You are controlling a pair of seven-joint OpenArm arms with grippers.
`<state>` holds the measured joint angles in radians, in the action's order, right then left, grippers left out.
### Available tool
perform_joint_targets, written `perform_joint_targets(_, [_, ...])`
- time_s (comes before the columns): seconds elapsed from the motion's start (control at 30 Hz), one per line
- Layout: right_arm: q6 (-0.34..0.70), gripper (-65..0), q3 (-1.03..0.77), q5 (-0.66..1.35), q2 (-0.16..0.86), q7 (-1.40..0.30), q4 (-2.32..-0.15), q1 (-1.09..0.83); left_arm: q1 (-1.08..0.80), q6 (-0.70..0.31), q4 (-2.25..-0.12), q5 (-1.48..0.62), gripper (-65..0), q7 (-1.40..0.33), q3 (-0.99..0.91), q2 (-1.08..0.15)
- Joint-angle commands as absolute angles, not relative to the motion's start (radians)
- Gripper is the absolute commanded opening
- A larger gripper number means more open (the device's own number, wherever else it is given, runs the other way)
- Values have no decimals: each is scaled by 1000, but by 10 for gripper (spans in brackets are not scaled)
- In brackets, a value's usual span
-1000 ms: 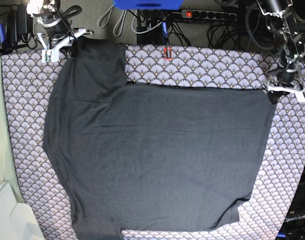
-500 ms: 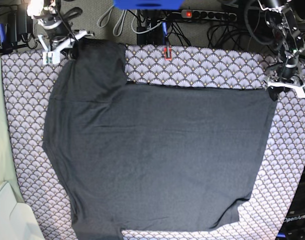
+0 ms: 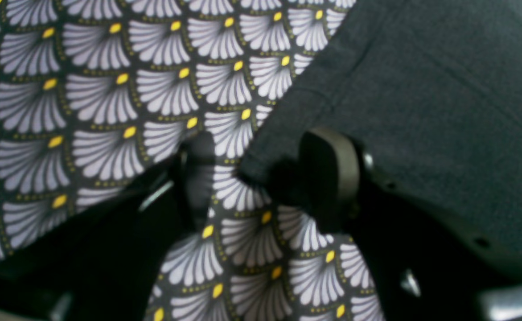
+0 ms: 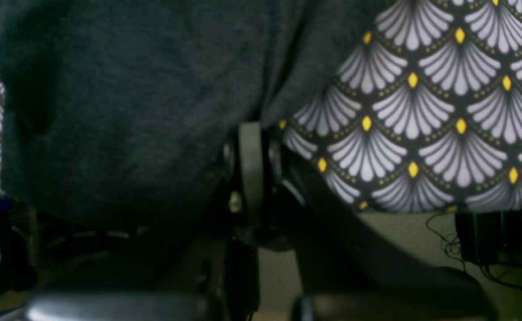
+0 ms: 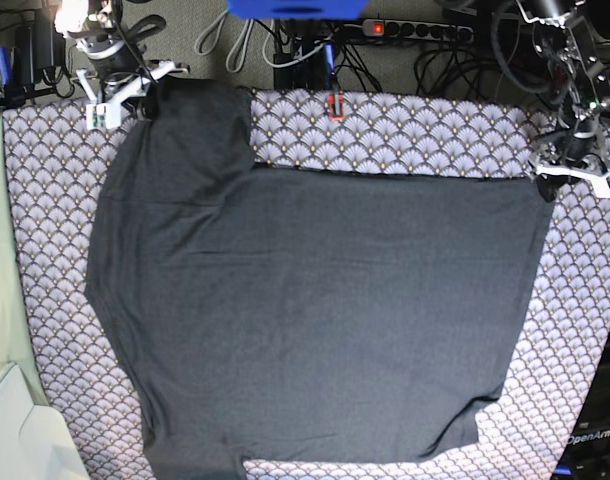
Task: Fold the T-shirt properly
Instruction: 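Pinch the shoulder corners with both grippers, adjusting the left gripper's grip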
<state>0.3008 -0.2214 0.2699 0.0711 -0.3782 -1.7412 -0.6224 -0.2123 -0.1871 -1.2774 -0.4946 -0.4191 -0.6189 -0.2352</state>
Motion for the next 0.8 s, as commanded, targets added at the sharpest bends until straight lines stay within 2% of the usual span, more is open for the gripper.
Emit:
perform_joint_targets(0.0, [308,-650,-223,272,73,-387,-1750,-633,-213,-182,-1273,-489,-314,-498,-602,-234])
perform_joint_targets(0.17, [308,-650,-223,272,73,-387,-1753,-633,-211,-182,-1274,-489,-314,-492,-552,-236])
perform_joint_targets(0.23, [308,-650,-223,272,73,-387,-1753,-633,-209,-182,-1274,-489,-343,-492,-553,-234])
perform_joint_targets(0.3, [308,-650,-223,272,73,-387,-1755,-633,-205,-182,-1274,-492,-426,-492,-552,-234])
perform_joint_targets(0.43, [308,-650,-225,272,73,-387,-1756,-633,-196,-182,-1264,-489,-650,-496,-556,-236])
perform_joint_targets(0.53, [308,-650,-223,272,74,-387,-1758,-633,-196,-180,-1271,-489,-632,-496,-556,-236])
perform_joint_targets(0.77, [308,-650,-229,272,79,-386,-1836,-611,-202,-173,-1328,-489,-646,-498,-558,-236])
